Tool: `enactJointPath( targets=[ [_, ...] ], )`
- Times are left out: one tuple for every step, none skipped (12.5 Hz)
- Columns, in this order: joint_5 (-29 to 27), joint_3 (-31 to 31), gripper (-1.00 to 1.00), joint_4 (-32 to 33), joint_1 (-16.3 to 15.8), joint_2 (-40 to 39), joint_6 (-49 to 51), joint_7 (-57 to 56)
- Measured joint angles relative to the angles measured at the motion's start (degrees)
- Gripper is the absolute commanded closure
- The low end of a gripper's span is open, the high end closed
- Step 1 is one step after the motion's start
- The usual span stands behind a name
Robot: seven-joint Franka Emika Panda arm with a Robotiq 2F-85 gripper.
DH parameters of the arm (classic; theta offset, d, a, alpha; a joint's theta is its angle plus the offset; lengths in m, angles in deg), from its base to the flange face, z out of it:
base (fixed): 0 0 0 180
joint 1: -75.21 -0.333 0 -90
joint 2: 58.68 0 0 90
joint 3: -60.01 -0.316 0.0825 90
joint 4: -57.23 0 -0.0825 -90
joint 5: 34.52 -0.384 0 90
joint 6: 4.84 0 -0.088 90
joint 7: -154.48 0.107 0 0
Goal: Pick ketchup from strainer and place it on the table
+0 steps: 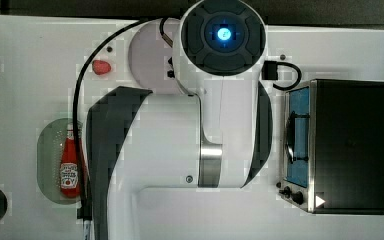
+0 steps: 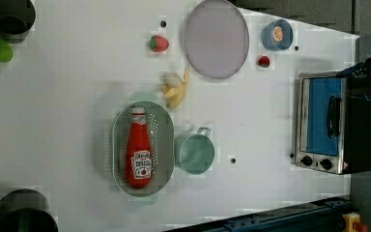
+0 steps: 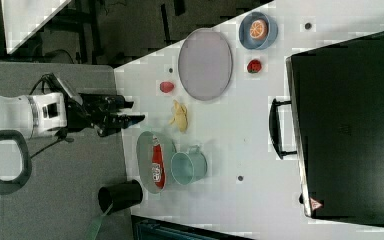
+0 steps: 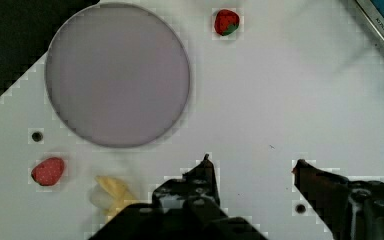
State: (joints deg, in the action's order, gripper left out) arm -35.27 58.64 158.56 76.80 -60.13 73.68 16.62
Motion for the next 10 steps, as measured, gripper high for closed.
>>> enactJointPath(
  targets=[
    [-0.04, -2.02, -0.58, 2.13, 2.35, 2.58, 5.33, 0.54],
    [-0.11, -3.04, -0.79, 4.64, 4.02, 6.26, 9.0, 1.33],
    [-0.27, -3.39, -0.99, 5.93, 4.92, 9.66, 10.73, 1.58],
    [-0.69, -3.41, -1.0, 6.04, 5.19, 12.36, 10.81, 1.59],
    [-1.07, -3.97, -1.0, 5.32, 5.59, 13.98, 10.34, 1.6],
    [-0.89, -5.09, -1.0, 4.14, 6.0, 14.55, 9.71, 1.8],
    [-0.8, -6.71, -1.0, 3.02, 6.22, 14.42, 8.94, 2.26],
    [-0.89, -8.95, -1.0, 2.52, 6.53, 14.03, 8.12, 2.45],
    [-0.71, -11.63, -1.0, 2.41, 6.59, 13.34, 7.69, 2.49],
    [-0.4, -14.55, -1.0, 2.41, 6.2, 12.06, 7.4, 2.63]
  ],
)
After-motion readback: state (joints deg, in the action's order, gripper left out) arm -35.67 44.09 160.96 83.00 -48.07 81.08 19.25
